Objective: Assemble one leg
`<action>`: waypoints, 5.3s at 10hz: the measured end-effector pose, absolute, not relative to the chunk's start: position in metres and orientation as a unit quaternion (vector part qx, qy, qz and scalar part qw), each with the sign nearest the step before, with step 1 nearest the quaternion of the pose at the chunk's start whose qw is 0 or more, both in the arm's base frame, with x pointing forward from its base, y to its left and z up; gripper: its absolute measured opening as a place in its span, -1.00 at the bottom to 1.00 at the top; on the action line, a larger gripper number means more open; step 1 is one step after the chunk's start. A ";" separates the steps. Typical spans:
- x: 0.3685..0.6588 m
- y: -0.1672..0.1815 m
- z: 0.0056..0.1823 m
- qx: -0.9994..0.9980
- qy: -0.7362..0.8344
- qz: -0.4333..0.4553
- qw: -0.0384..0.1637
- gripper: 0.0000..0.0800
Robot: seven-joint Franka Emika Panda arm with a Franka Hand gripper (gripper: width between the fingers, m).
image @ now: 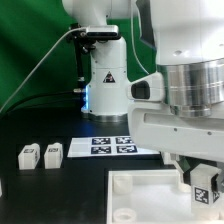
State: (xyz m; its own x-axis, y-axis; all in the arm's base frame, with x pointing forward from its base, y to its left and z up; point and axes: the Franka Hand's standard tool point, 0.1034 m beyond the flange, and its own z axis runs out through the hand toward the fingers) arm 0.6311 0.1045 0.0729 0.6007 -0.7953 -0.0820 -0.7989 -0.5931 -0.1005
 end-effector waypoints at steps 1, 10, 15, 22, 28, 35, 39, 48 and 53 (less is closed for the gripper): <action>0.630 0.105 0.073 -0.845 0.530 0.028 0.065 -0.26; 0.625 0.120 0.072 -0.760 0.647 0.028 0.050 0.57; 0.626 0.119 0.073 -0.945 0.324 0.000 0.035 0.62; 0.627 0.120 0.073 -0.998 0.059 -0.013 0.029 0.30; 0.628 0.111 0.071 -0.883 0.466 0.019 0.052 -0.26; 0.627 0.115 0.071 -0.611 0.786 0.066 0.073 -0.26; 0.627 0.114 0.070 -0.611 0.785 0.066 0.072 0.48; 0.619 0.135 0.122 -0.688 0.717 0.056 0.100 0.62; 0.618 0.135 0.118 -0.689 0.716 0.057 0.098 0.62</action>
Offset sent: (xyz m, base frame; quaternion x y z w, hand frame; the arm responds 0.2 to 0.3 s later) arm 0.0185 0.0144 0.0059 0.1523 0.0246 0.5116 0.8453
